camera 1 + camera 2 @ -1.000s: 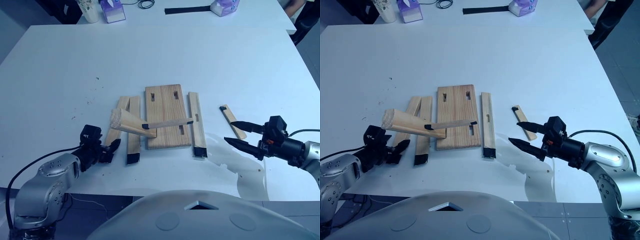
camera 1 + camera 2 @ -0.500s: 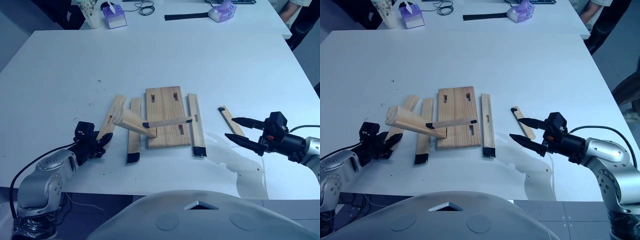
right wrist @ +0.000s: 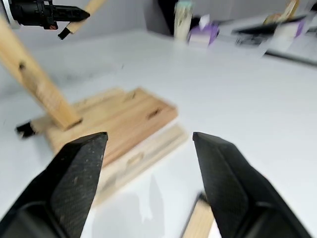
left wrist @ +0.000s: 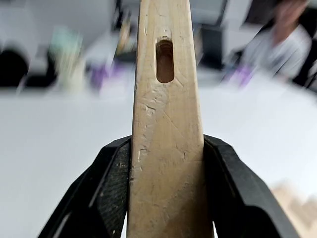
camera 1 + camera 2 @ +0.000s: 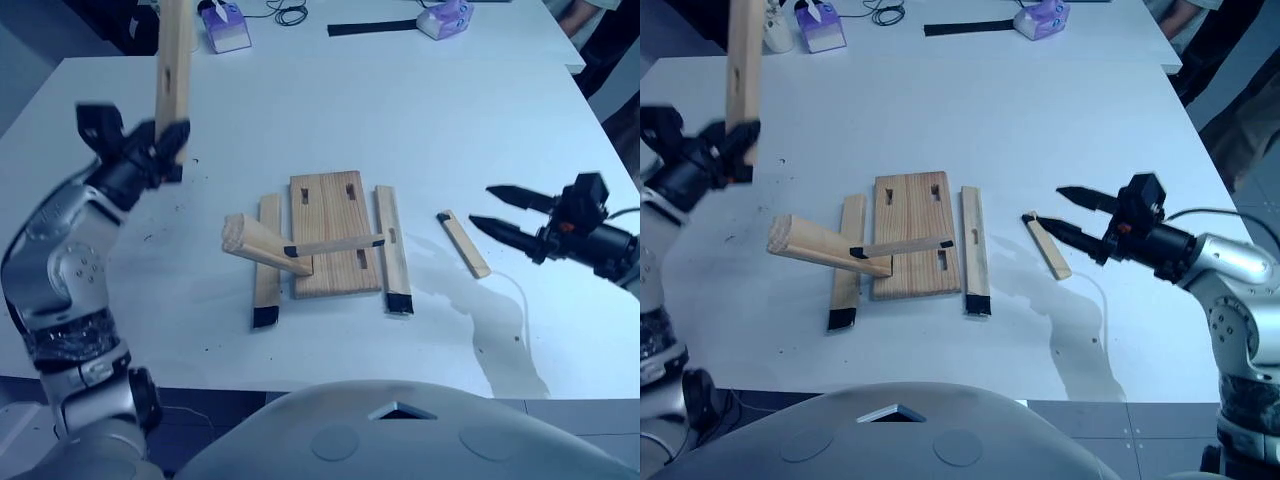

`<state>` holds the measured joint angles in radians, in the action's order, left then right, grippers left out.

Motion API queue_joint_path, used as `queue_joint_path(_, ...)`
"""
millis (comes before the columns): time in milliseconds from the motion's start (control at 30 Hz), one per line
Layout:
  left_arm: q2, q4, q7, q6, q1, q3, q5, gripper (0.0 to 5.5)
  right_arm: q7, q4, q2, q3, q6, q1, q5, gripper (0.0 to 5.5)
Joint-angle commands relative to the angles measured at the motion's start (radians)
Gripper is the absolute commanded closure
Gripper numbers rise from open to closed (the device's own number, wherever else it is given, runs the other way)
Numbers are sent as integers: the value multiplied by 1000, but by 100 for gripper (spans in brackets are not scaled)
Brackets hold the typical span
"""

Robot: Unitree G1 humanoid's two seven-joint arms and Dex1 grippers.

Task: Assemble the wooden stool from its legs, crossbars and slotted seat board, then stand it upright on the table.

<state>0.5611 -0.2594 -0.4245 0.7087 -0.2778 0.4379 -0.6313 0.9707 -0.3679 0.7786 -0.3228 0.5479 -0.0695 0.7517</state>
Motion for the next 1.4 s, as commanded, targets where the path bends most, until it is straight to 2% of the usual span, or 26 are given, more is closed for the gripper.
queue_joint_path(33,20,-58,-75,-9,-125,-42,-81,350,-31,20,-5,2,72,196,110,233)
queue_joint_path(267,98,-168,-297,121,-291,-87,-416,350,-15,35,-31,96,174,502,248,233)
queue_joint_path(400,140,-196,-371,171,-317,-107,-545,350,30,33,-39,165,213,591,270,233)
queue_joint_path(433,145,-204,-379,176,-319,-120,-556,350,39,31,-41,177,219,604,275,213)
queue_joint_path(567,158,-227,-407,181,-306,-163,-576,350,50,30,-53,206,244,645,285,168)
queue_joint_path(1067,190,-262,-530,118,-203,-265,-467,350,17,49,-118,204,352,768,434,168)
queue_joint_path(1400,205,-291,-554,87,-146,-291,-428,350,22,39,-116,237,363,790,412,168)
